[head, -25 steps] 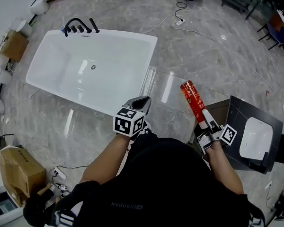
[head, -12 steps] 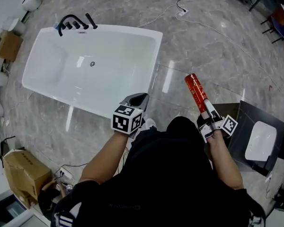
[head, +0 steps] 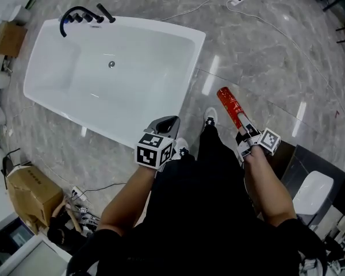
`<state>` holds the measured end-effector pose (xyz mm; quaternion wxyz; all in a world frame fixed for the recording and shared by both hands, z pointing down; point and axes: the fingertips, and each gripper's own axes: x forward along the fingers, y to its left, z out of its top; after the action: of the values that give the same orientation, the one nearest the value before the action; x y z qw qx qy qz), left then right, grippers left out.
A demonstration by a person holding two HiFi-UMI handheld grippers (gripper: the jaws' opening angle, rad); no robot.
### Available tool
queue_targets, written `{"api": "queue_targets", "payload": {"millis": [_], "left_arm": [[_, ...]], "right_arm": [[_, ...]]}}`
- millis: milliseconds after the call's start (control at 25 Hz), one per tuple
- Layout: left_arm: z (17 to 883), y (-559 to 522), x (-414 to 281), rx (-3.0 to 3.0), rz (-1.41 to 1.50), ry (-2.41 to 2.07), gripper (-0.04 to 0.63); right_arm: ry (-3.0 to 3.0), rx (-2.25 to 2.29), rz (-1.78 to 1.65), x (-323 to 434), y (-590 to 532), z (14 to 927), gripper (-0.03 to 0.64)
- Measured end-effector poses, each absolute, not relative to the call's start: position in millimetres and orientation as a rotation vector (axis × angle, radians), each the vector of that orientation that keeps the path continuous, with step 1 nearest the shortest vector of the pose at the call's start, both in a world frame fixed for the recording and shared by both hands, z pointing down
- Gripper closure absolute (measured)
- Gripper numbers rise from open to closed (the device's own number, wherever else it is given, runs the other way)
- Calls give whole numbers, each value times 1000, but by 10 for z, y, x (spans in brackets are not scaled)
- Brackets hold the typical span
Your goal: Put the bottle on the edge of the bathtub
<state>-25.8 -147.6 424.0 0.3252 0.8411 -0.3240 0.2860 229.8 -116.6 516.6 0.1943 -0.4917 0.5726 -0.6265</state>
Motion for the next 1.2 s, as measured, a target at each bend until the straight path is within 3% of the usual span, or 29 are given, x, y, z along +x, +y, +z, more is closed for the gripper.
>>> {"api": "queue_targets", "payload": {"millis": [800, 1200], "left_arm": [[6201, -1935, 717, 1980, 993, -680, 577], [6822, -2057, 937, 1849, 942, -703, 577]], "right_arm": [[2286, -1636, -2211, 2504, -2737, 8113, 291], [3236, -1564, -1968, 2216, -2917, 8999, 293]]}}
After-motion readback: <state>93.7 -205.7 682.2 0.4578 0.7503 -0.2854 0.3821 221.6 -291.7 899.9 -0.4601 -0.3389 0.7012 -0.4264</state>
